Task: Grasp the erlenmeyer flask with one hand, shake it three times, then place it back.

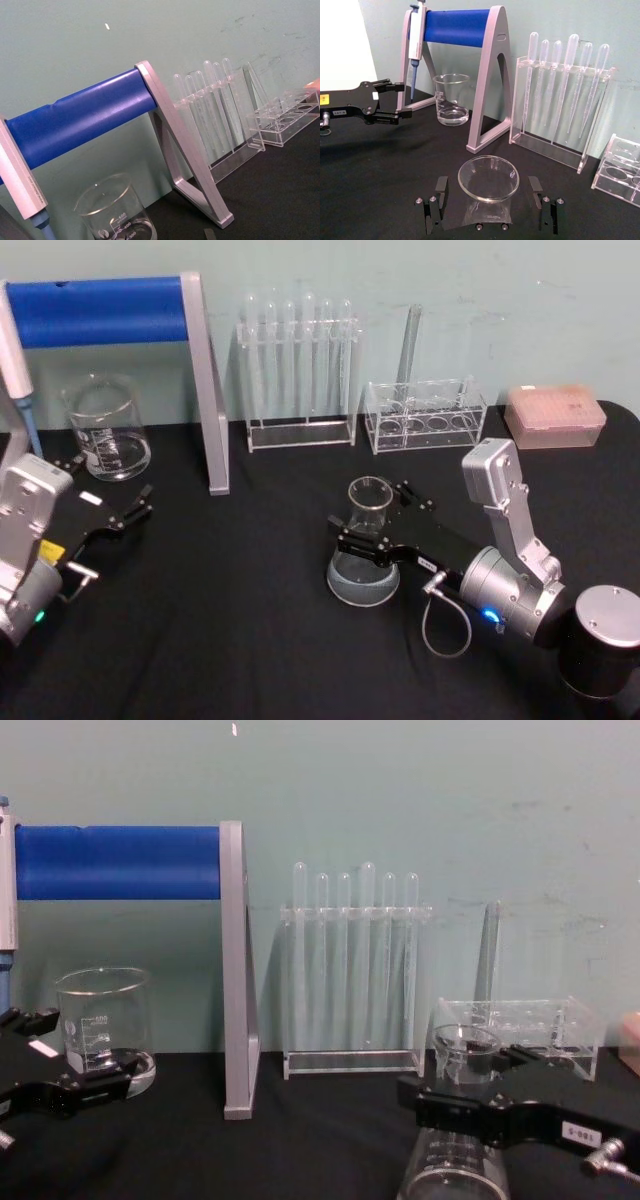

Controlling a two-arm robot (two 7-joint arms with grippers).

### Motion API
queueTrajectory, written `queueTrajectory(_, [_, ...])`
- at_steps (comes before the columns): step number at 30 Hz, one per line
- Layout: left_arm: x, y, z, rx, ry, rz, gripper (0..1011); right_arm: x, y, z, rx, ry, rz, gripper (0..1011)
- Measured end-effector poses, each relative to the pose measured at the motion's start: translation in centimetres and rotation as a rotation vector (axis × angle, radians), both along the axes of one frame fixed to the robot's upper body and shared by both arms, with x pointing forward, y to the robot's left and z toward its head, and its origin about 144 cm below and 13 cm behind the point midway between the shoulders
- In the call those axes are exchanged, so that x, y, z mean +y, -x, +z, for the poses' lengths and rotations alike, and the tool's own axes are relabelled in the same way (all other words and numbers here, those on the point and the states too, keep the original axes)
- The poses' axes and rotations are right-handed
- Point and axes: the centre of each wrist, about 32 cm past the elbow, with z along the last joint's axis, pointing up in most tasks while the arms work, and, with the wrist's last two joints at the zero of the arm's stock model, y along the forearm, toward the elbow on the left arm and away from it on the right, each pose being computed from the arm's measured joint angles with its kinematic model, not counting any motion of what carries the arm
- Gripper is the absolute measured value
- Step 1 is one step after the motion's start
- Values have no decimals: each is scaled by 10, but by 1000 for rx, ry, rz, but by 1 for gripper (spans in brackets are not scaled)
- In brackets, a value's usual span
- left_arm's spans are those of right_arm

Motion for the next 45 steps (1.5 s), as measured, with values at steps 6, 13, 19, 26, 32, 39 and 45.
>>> queueTrajectory(6, [0,0,0,0,0,0,1001,-3,0,1,-1,2,8,1000])
queueTrajectory(13, [0,0,0,0,0,0,1001,-17,7,5,15,21,30,1000])
queueTrajectory(19, [0,0,0,0,0,0,1001,-36,17,8,27,41,51,1000])
queueTrajectory(26, [0,0,0,0,0,0,1001,-59,32,12,35,53,80,1000])
queueTrajectory(32, [0,0,0,0,0,0,1001,-76,42,17,25,66,80,1000])
queueTrajectory(39, [0,0,0,0,0,0,1001,-86,38,18,13,68,-22,1000])
queueTrajectory(45, [0,0,0,0,0,0,1001,-90,28,20,-28,98,-152,1000])
